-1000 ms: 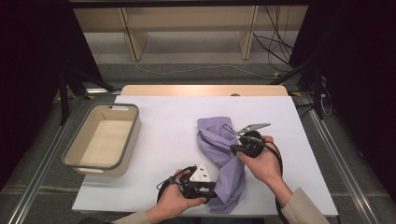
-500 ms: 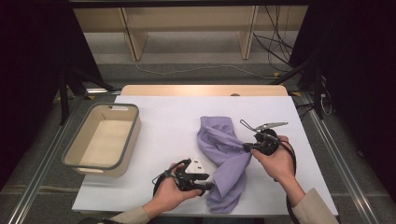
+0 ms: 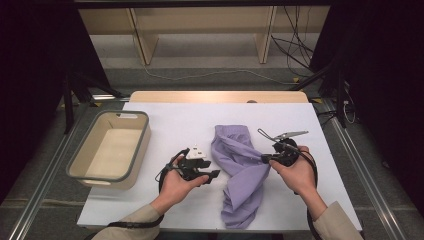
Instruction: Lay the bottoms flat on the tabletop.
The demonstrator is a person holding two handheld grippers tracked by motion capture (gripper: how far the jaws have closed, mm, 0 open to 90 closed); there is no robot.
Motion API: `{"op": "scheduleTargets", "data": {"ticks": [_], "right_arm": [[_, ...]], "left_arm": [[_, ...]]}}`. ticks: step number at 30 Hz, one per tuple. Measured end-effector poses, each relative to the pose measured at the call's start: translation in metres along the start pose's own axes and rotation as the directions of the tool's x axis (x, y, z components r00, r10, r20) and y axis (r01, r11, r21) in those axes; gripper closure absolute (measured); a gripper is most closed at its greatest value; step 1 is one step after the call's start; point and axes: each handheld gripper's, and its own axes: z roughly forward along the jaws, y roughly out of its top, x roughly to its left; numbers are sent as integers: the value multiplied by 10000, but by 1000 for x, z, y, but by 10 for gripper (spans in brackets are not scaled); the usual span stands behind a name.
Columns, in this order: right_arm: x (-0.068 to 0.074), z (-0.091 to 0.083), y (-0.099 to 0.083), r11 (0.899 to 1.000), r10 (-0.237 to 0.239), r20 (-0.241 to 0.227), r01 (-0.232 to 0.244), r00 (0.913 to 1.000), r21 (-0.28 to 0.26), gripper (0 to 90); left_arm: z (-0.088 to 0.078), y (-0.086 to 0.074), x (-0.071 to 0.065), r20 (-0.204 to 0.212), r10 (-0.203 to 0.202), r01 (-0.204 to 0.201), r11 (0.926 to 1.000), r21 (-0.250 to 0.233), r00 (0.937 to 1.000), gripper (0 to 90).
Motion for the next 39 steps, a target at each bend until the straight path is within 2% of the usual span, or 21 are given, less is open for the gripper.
{"op": "scheduleTargets", "data": {"ticks": [3,5,7,9,13,16,18,24,27,29,30,31,34,39], "right_arm": [[1,0,0,10000,-67,-8,67,10000,5,900],[1,0,0,10000,-73,-17,73,10000,1,900],[1,1,0,10000,-47,-55,47,10000,-9,900],[1,1,0,10000,-9,-126,9,9999,4,900],[0,3,0,10000,-22,-171,22,9999,31,900],[0,3,0,10000,-38,-185,39,9998,37,900],[1,3,0,10000,-29,-187,30,9998,37,900],[3,5,0,10000,-24,-295,26,9996,48,900],[3,5,0,10000,12,-306,-11,9995,10,900],[2,5,0,9997,58,-281,-64,9996,-215,900],[2,5,0,9997,58,-281,-64,9996,-215,900],[2,4,1,9984,149,-175,-158,9997,-537,900],[1,2,1,9967,204,-40,-207,9998,-789,900],[-3,1,2,9941,394,196,-372,9990,-1023,900]], "left_arm": [[15,8,6,59,-528,528,9986,-37,9986,439],[24,12,10,378,-1015,1014,9948,24,9941,407],[32,15,12,175,-1145,1143,9934,115,9933,377],[37,17,13,32,-1462,1462,9892,105,9893,352],[46,16,13,-260,-1671,1678,9853,304,9856,345],[52,12,11,-296,-1498,1513,9870,549,9883,401],[53,12,9,-388,-1462,1480,9878,490,9885,433],[52,12,8,-501,-1507,1537,9862,621,9873,655],[53,12,11,-304,-1667,1683,9838,621,9855,729],[52,11,13,-198,-1767,1777,9818,674,9841,798],[51,11,13,-162,-1836,1843,9805,688,9829,798],[50,12,14,-120,-1853,1857,9798,742,9826,829],[46,13,16,-79,-1906,1907,9789,741,9816,848],[35,14,23,-80,-2028,2029,9772,623,9792,861]]}}
